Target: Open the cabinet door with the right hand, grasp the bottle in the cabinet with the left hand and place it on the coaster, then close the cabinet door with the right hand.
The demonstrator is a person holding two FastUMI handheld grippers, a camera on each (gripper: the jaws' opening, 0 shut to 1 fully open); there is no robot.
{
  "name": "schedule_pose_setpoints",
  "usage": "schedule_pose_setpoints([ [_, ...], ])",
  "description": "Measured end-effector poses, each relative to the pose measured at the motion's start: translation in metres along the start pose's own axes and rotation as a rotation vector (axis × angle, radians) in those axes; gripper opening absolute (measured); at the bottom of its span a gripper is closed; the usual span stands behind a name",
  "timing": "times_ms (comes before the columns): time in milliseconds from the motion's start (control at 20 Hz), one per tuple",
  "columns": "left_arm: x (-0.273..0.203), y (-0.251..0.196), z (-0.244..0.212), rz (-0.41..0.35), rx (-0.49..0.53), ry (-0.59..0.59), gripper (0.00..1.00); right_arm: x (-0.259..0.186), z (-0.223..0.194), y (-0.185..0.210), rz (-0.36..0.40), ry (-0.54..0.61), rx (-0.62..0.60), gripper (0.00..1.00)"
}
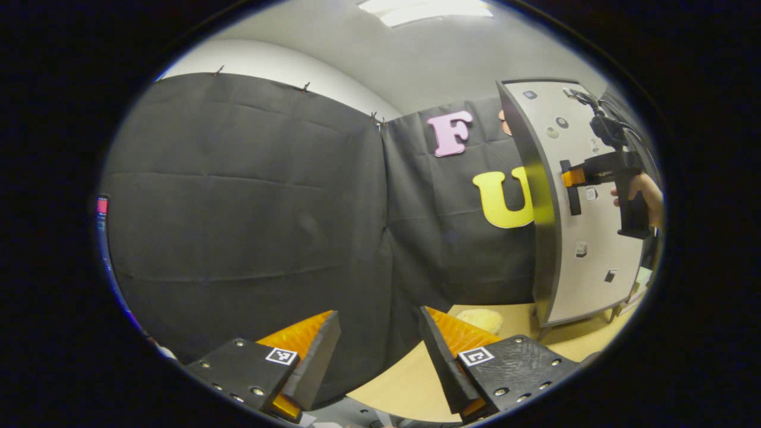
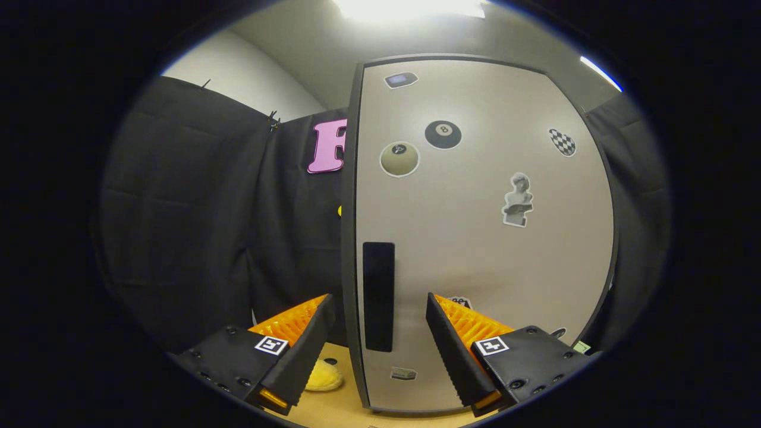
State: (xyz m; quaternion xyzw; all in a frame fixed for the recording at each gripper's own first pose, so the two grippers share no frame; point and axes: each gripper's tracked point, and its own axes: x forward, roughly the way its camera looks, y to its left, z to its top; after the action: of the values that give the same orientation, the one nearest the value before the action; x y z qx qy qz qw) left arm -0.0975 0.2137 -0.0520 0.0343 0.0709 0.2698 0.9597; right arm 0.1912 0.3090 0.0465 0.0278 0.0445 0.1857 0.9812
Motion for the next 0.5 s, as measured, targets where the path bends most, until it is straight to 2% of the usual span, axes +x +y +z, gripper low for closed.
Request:
schedule_pose_setpoints([
  [150,0.000,0.003,-0.001,0.025,0.004,0.007,0.80,0.016,-0.002,0.000,-0.030,0.017,0.016,0.97],
  [250,0.000,0.003,-0.003,0.037,0.003,0.010,0.80,0.026,-0.005,0.001,-0.046,0.040,0.031,0.86],
  [300,-0.001,0.004,-0.004,0.042,0.002,0.012,0.80,0.030,-0.006,0.001,-0.050,0.051,0.031,0.85],
  [350,-0.001,0.004,-0.005,0.045,0.001,0.016,0.80,0.034,-0.008,0.000,-0.057,0.064,0.027,0.75],
  [400,-0.002,0.005,-0.005,0.048,-0.001,0.021,0.80,0.037,-0.009,0.000,-0.062,0.072,0.024,0.73],
  [500,-0.002,0.007,-0.008,0.055,-0.003,0.034,0.80,0.041,-0.014,0.000,-0.070,0.096,0.020,0.60],
])
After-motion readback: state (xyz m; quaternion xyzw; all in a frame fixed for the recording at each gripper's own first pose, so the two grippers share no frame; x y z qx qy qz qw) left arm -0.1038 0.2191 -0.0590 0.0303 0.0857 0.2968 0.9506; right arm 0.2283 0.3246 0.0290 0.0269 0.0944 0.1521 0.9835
